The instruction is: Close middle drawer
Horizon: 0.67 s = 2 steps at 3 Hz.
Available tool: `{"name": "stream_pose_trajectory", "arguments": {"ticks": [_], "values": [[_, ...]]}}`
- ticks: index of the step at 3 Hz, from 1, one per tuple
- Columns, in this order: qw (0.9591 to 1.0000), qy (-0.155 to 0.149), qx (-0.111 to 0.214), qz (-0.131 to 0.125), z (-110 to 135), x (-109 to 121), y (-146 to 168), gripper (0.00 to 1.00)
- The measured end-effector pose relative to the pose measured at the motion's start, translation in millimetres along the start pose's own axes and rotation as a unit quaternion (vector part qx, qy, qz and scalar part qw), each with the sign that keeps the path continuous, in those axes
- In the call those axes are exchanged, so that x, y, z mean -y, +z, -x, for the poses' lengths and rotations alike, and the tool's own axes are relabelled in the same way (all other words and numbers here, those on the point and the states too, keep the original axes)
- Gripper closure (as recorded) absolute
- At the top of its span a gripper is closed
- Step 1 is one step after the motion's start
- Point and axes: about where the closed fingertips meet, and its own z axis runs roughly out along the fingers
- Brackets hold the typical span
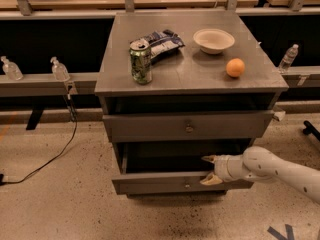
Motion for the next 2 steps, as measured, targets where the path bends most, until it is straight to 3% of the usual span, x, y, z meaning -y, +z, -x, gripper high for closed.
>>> {"name": "stream_pose_trajectory", "arguments": {"ticks": [1, 2], "values": [[0.9998, -0.014, -0.007, -0.013, 15.3, 35.3, 15.1, 0.39], [0.9998, -0.015, -0.008, -0.013, 15.3, 35.4, 14.7, 0.39]]}}
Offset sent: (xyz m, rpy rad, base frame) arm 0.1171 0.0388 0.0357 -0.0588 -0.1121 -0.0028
